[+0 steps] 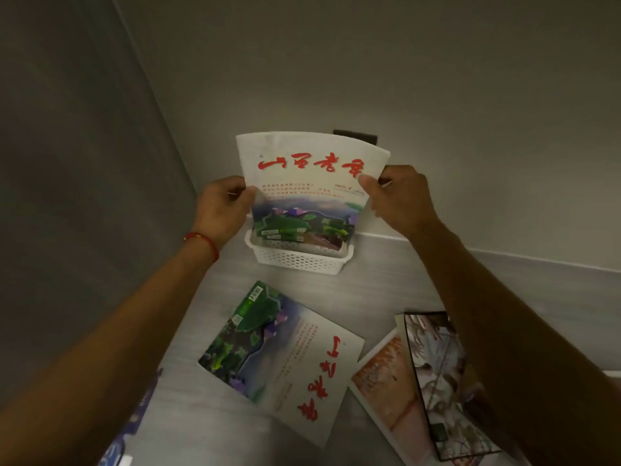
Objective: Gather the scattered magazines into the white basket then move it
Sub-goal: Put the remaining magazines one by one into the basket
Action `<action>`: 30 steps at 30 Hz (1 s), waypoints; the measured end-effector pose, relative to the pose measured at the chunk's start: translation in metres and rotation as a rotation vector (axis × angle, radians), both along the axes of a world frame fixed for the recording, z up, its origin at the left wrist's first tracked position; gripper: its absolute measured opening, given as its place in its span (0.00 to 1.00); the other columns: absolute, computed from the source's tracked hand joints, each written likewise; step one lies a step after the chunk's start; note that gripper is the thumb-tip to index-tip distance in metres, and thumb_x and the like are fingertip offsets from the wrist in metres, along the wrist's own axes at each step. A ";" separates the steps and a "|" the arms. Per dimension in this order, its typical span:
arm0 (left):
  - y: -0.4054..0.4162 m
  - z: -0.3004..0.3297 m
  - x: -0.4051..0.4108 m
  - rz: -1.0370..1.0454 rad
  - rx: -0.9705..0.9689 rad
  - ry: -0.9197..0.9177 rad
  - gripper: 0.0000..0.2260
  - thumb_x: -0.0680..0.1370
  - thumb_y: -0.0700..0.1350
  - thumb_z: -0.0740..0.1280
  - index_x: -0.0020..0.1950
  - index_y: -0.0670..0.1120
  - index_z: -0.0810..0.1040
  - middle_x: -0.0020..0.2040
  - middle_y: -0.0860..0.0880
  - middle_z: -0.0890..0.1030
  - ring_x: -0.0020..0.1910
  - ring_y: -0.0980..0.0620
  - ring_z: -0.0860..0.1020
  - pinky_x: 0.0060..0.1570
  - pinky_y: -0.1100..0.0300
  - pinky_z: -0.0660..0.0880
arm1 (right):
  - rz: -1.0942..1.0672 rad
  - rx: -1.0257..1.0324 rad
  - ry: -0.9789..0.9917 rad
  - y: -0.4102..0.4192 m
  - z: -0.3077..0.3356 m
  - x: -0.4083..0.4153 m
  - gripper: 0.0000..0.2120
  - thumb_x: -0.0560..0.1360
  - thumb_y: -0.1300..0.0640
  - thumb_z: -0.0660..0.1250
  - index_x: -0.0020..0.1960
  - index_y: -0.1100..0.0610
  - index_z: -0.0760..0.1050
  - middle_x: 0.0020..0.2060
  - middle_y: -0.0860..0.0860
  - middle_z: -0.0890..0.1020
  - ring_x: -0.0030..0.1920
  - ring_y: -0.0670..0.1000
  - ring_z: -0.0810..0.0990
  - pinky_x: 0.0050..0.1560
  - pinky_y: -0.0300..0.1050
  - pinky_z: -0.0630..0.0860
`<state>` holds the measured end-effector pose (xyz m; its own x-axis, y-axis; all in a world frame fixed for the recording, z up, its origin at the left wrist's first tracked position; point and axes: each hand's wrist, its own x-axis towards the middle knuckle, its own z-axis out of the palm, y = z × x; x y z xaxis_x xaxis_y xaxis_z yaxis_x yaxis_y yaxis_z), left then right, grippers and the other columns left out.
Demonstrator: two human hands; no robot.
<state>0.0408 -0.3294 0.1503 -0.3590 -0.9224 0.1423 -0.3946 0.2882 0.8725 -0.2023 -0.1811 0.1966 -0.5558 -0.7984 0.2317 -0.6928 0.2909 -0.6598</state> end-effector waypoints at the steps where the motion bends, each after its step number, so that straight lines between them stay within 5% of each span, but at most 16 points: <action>1: -0.009 -0.006 -0.003 0.001 0.052 0.026 0.08 0.77 0.42 0.67 0.49 0.40 0.83 0.53 0.44 0.85 0.50 0.46 0.84 0.46 0.55 0.83 | -0.013 0.007 -0.035 -0.009 -0.005 0.000 0.16 0.78 0.48 0.66 0.56 0.59 0.82 0.52 0.56 0.86 0.38 0.51 0.82 0.32 0.30 0.72; 4: -0.030 -0.026 -0.011 0.040 0.168 0.073 0.07 0.75 0.41 0.69 0.49 0.41 0.85 0.52 0.43 0.86 0.51 0.46 0.84 0.53 0.50 0.82 | -0.040 0.035 -0.126 -0.028 -0.026 -0.002 0.14 0.78 0.50 0.67 0.54 0.60 0.82 0.51 0.55 0.86 0.39 0.49 0.83 0.33 0.30 0.74; 8: -0.043 -0.052 -0.018 0.068 0.304 0.091 0.05 0.74 0.39 0.70 0.41 0.46 0.85 0.46 0.43 0.86 0.43 0.49 0.83 0.48 0.55 0.81 | -0.046 0.018 -0.179 -0.038 -0.055 -0.003 0.13 0.79 0.51 0.65 0.55 0.58 0.81 0.55 0.54 0.85 0.41 0.47 0.81 0.29 0.24 0.72; 12: -0.042 -0.066 -0.023 0.059 0.418 0.134 0.08 0.76 0.38 0.69 0.53 0.39 0.84 0.54 0.41 0.84 0.53 0.41 0.82 0.56 0.48 0.80 | -0.086 0.074 -0.121 -0.041 -0.083 -0.001 0.12 0.80 0.54 0.62 0.57 0.59 0.79 0.55 0.55 0.84 0.44 0.49 0.80 0.28 0.22 0.69; 16: -0.038 -0.066 -0.032 0.038 0.437 0.137 0.11 0.78 0.37 0.68 0.59 0.42 0.83 0.59 0.43 0.84 0.58 0.43 0.81 0.59 0.47 0.80 | -0.041 0.036 -0.418 -0.038 -0.091 0.001 0.20 0.75 0.65 0.64 0.66 0.55 0.72 0.61 0.52 0.79 0.60 0.54 0.79 0.51 0.41 0.80; 19: -0.034 -0.062 -0.035 0.030 0.399 0.127 0.13 0.78 0.37 0.67 0.62 0.42 0.80 0.60 0.48 0.81 0.60 0.45 0.79 0.55 0.54 0.80 | -0.058 0.039 -0.545 -0.027 -0.093 0.003 0.27 0.77 0.65 0.67 0.73 0.55 0.63 0.70 0.52 0.73 0.69 0.54 0.73 0.63 0.53 0.77; 24: -0.011 -0.068 -0.014 0.057 0.178 -0.044 0.11 0.79 0.38 0.66 0.61 0.41 0.78 0.61 0.41 0.79 0.59 0.41 0.78 0.58 0.53 0.75 | 0.154 0.270 -0.010 0.029 -0.119 0.020 0.08 0.79 0.62 0.62 0.54 0.59 0.80 0.54 0.54 0.83 0.51 0.52 0.80 0.50 0.42 0.73; 27: 0.030 -0.089 0.014 -0.018 0.183 -0.075 0.16 0.76 0.29 0.63 0.59 0.44 0.78 0.61 0.41 0.79 0.60 0.42 0.78 0.55 0.54 0.77 | 0.318 0.618 -0.056 0.077 -0.155 0.045 0.08 0.79 0.55 0.65 0.53 0.57 0.79 0.52 0.52 0.81 0.54 0.53 0.79 0.52 0.42 0.72; 30: 0.084 -0.114 0.039 -0.113 0.074 -0.270 0.16 0.75 0.32 0.66 0.58 0.47 0.80 0.60 0.47 0.80 0.58 0.49 0.79 0.57 0.60 0.77 | 0.276 0.827 0.092 0.116 -0.191 0.072 0.20 0.75 0.42 0.66 0.61 0.53 0.72 0.59 0.51 0.76 0.60 0.52 0.76 0.56 0.46 0.73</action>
<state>0.0803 -0.2452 0.0367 -0.4756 -0.8788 -0.0387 -0.5843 0.2827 0.7607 -0.1303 -0.0655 0.0056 -0.3253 -0.8334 -0.4467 -0.8492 0.4653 -0.2497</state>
